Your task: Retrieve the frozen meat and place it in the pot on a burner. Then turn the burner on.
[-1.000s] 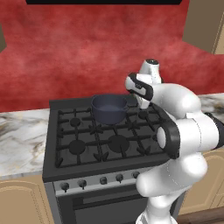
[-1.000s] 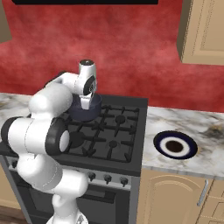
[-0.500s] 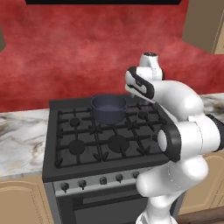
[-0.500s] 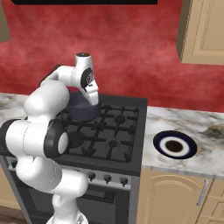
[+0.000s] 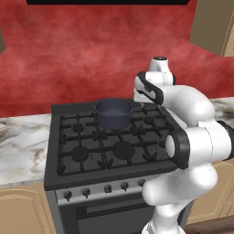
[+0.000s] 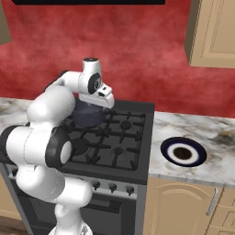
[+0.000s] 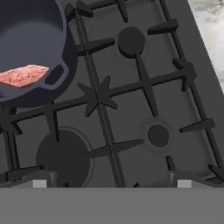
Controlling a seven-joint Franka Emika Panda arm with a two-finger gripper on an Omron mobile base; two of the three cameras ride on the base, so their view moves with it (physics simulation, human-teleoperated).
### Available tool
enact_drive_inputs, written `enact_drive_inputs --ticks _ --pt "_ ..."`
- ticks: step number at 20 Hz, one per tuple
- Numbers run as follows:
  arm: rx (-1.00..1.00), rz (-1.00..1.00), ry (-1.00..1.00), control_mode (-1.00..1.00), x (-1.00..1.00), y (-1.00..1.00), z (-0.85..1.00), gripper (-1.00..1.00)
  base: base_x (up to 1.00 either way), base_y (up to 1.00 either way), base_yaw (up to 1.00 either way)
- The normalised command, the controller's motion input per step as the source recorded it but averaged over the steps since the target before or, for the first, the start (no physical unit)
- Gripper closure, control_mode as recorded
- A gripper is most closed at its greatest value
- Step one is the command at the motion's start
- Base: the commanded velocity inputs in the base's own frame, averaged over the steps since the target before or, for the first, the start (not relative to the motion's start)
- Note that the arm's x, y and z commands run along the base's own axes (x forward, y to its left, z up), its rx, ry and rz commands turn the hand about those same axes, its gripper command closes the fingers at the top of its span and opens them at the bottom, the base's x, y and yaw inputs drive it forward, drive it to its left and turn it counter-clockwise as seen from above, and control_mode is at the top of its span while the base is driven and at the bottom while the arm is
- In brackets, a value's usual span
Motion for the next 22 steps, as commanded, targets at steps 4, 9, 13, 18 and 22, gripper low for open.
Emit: enact_drive_inputs --ticks 4,9,13,18,22 --pt "-0.07 0.14 0.04 -1.0 0.03 -0.01 -0.02 -1.0 0.0 0.0 0.0" --pt "-0.25 0.12 0.01 -1.0 -0.58 -0.01 0.0 -1.0 0.0 0.0 0.0" --pt "-0.01 0.06 -0.1 -1.0 -0.62 -0.05 0.05 -1.0 0.0 0.0 0.0" --pt "0.02 0.03 -0.29 -1.0 -0.83 0.0 0.0 -1.0 0.0 0.0 0.0" --pt "0.0 0.02 -0.3 -1.0 -0.98 0.0 0.0 -1.0 0.0 0.0 0.0"
